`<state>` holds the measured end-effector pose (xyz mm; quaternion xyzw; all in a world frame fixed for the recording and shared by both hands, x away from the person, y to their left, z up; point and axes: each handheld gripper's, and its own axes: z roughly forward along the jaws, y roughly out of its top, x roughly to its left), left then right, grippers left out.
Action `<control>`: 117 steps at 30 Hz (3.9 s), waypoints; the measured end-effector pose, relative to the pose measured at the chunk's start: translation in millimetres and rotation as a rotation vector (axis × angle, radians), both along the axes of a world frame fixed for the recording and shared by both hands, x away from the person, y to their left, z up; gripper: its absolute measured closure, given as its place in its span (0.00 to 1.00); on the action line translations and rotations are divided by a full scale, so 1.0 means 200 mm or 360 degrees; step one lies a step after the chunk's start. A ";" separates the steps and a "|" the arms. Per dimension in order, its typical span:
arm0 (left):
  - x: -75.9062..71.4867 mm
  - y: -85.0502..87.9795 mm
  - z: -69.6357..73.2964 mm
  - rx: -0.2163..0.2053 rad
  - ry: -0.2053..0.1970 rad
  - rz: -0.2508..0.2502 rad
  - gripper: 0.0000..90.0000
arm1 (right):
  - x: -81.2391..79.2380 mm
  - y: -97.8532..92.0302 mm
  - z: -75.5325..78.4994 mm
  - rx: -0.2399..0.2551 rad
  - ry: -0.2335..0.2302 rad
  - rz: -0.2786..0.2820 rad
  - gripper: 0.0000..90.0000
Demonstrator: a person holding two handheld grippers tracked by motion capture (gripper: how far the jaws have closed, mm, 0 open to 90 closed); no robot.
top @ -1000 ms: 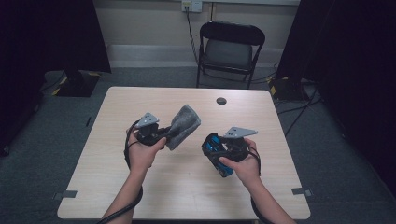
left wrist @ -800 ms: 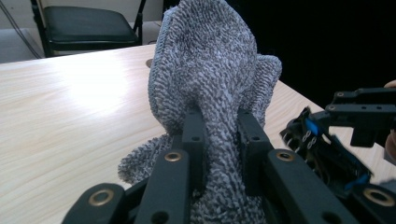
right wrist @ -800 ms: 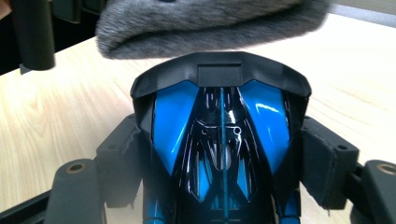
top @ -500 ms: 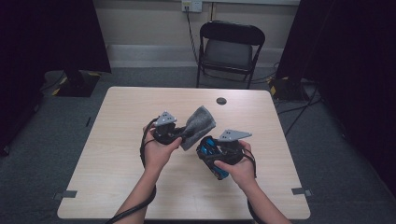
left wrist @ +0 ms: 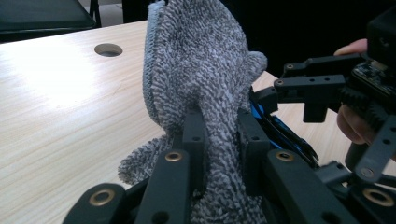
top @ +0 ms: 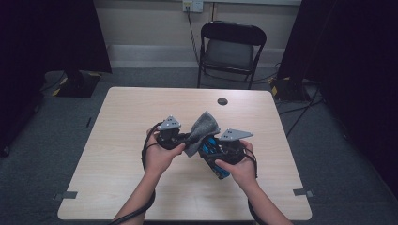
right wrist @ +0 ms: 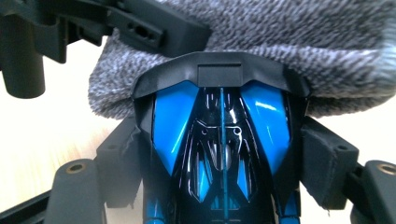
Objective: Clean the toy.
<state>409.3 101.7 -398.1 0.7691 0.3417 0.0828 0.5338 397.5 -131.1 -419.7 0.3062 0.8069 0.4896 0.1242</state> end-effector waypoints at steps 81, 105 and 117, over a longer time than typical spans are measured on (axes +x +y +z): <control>-0.07 -0.09 -0.06 0.0052 0.0041 -0.0004 0.86 | 0.06 -0.06 0.11 0.0009 -0.0104 -0.0191 0.28; -0.13 -0.18 -0.14 0.0108 0.0074 -0.0178 0.85 | 0.14 -0.01 0.20 0.0071 -0.0102 -0.0238 0.28; -0.15 -0.21 -0.18 0.0120 0.0087 -0.0232 0.85 | 0.17 0.01 0.23 0.0086 -0.0108 -0.0233 0.28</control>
